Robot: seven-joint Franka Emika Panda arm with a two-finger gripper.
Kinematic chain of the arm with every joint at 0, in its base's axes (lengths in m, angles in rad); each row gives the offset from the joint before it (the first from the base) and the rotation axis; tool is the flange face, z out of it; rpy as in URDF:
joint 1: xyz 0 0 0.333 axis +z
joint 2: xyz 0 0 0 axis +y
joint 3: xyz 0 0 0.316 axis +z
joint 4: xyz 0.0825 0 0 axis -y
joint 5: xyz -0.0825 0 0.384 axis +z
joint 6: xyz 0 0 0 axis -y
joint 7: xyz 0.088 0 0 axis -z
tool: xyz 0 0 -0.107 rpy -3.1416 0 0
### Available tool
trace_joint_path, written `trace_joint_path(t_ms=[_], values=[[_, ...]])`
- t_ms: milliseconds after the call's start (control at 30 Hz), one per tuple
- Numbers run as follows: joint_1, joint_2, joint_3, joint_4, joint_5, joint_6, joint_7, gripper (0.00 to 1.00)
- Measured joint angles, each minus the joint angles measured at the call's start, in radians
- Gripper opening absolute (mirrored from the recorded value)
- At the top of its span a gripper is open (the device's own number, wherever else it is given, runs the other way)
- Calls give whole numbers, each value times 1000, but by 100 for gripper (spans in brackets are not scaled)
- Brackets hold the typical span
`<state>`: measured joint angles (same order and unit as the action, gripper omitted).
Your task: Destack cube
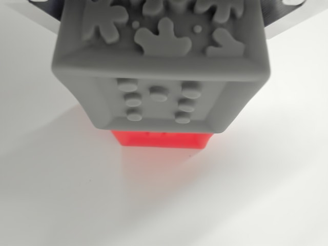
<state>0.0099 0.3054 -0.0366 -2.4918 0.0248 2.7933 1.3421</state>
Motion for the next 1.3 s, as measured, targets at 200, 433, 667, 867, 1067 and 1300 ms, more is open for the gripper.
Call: trace_joint_path(t_ms=[200, 433, 667, 867, 1067, 1300], values=[[0, 0, 0, 0, 0, 0, 0, 0], [0, 0, 0, 0, 0, 0, 0, 0], [0, -13, 0, -1, 0, -10, 0, 0], [0, -39, 0, -4, 0, -31, 1, 0], [0, -73, -1, -8, -2, -61, 2, 0], [1, -118, -2, -11, -5, -101, 4, 0]])
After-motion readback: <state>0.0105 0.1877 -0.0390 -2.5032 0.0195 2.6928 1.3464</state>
